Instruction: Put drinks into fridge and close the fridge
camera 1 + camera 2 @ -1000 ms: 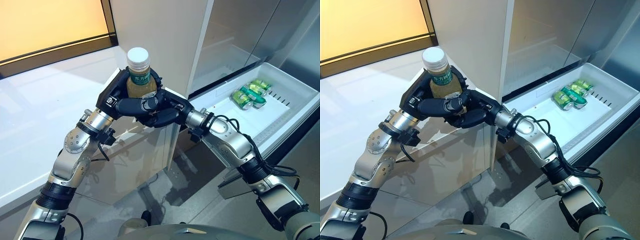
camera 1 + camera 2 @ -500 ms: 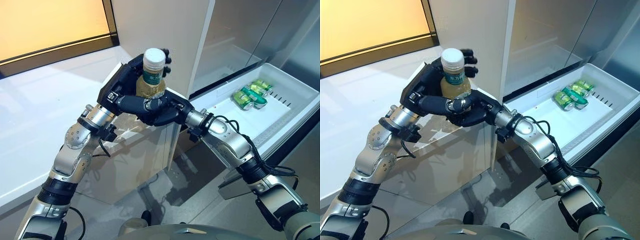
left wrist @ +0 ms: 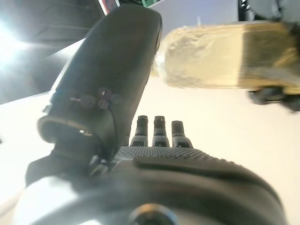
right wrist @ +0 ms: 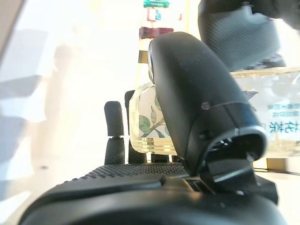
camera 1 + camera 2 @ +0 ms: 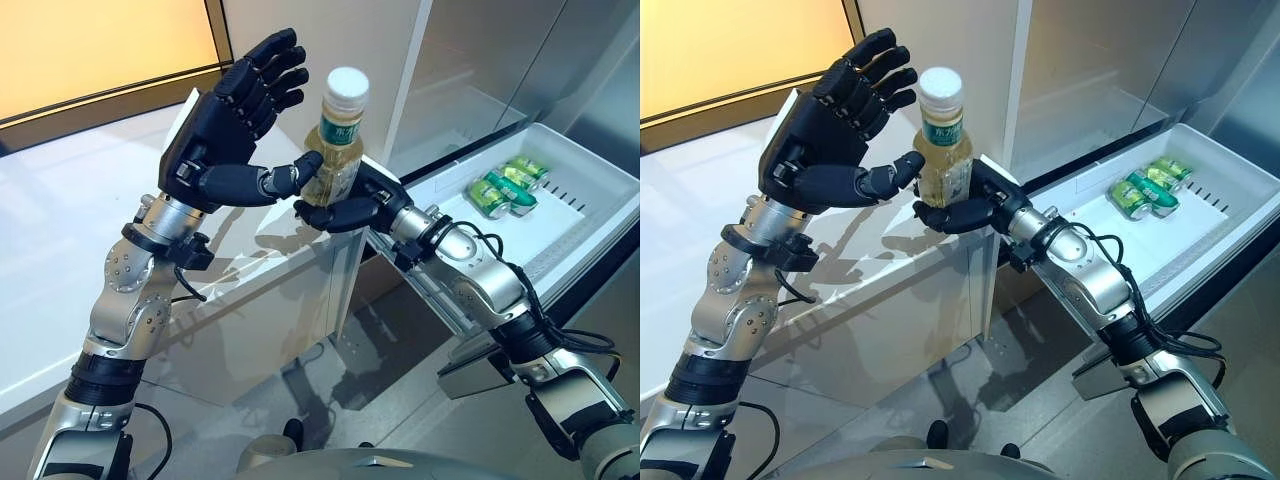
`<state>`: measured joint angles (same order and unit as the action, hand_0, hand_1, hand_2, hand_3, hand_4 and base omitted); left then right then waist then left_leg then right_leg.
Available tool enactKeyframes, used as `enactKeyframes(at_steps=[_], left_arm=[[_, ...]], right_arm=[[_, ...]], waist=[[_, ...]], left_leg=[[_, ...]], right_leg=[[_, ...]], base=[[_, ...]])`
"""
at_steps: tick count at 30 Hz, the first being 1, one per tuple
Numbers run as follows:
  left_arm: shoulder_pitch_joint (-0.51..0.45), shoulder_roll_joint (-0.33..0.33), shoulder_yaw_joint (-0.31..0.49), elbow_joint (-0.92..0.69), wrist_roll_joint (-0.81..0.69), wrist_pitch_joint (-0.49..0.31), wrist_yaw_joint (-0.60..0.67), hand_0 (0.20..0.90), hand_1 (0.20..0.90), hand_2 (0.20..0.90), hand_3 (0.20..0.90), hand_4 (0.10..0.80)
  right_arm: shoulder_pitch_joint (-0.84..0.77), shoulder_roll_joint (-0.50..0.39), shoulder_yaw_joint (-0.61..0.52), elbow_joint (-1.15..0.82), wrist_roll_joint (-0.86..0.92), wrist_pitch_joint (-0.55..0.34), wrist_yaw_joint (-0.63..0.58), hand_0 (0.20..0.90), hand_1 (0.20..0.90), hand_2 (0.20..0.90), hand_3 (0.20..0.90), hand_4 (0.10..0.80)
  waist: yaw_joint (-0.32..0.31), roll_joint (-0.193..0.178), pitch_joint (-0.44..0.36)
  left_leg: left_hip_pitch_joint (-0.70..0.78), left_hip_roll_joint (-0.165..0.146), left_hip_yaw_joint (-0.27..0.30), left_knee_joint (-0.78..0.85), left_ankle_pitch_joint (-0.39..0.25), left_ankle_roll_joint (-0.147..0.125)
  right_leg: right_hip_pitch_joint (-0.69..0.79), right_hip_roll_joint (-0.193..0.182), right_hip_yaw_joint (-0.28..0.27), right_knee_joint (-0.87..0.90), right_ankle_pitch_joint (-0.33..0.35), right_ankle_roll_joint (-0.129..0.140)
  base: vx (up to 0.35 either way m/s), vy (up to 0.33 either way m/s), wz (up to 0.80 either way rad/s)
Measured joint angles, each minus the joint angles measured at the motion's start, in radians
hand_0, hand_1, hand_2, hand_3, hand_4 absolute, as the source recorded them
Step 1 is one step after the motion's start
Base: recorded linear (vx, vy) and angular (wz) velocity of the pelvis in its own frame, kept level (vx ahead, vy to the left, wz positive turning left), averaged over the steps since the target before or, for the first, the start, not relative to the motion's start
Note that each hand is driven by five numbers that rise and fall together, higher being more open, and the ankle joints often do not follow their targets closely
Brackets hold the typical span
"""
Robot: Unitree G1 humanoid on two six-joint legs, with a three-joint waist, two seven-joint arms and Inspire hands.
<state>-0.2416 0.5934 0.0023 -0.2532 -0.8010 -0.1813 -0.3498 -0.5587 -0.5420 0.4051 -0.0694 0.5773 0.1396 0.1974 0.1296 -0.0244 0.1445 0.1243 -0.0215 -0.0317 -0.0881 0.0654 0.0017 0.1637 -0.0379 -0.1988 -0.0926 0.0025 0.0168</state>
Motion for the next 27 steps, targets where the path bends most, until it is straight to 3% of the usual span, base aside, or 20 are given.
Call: enactKeyframes(at_steps=[6, 12, 16, 21, 27], left_arm=[[0.067, -0.091, 0.009, -0.005, -0.215, 0.034, -0.119, 0.9, 0.9, 0.9, 0.9, 0.8], [0.157, -0.262, 0.015, -0.007, -0.498, 0.165, -0.22, 0.9, 0.9, 0.9, 0.9, 0.8], [0.216, -0.341, 0.012, -0.006, -0.67, 0.255, -0.326, 0.9, 0.9, 0.9, 0.9, 0.8], [0.266, -0.344, -0.03, -0.005, -0.822, 0.38, -0.546, 0.9, 0.9, 0.9, 0.9, 0.8], [0.329, -0.343, -0.053, 0.061, -0.86, 0.514, -0.665, 0.9, 0.9, 0.9, 0.9, 0.8]], right_arm=[[0.007, -0.006, -0.071, -0.1, 0.027, -0.019, 0.009, 0.3, 0.3, 0.3, 0.2, 0.1], [0.05, -0.008, -0.106, -0.219, 0.119, -0.02, 0.038, 0.3, 0.3, 0.3, 0.2, 0.1], [0.082, -0.045, -0.142, -0.265, 0.16, -0.016, 0.054, 0.3, 0.3, 0.3, 0.2, 0.1], [0.13, -0.069, -0.242, -0.284, 0.188, -0.01, 0.055, 0.3, 0.3, 0.3, 0.2, 0.1], [0.246, -0.088, -0.344, -0.287, 0.197, -0.011, 0.061, 0.3, 0.3, 0.3, 0.2, 0.1]], waist=[[-0.006, 0.0, 0.0], [-0.031, 0.0, 0.0], [-0.046, -0.001, 0.0], [-0.057, -0.001, 0.0], [-0.086, -0.001, 0.0]], left_leg=[[0.0, 0.0, 0.001, 0.0, 0.0, 0.0], [0.001, 0.0, 0.008, 0.0, 0.0, 0.0], [0.001, 0.0, 0.012, 0.0, 0.0, 0.0], [0.001, 0.002, 0.028, 0.0, -0.001, 0.0], [0.0, 0.002, 0.04, 0.0, -0.003, 0.001]], right_leg=[[-0.001, 0.0, 0.002, -0.003, 0.0, 0.0], [-0.004, 0.001, 0.018, 0.0, 0.0, 0.0], [-0.005, 0.001, 0.026, 0.0, 0.0, 0.0], [-0.015, 0.003, 0.045, 0.0, 0.001, 0.001], [-0.02, 0.007, 0.057, 0.001, 0.003, 0.002]], base=[[0.0, 0.0, 0.0], [-0.019, 0.001, -0.04], [-0.011, 0.002, -0.02], [-0.025, 0.012, -0.09], [-0.028, 0.02, -0.06]])
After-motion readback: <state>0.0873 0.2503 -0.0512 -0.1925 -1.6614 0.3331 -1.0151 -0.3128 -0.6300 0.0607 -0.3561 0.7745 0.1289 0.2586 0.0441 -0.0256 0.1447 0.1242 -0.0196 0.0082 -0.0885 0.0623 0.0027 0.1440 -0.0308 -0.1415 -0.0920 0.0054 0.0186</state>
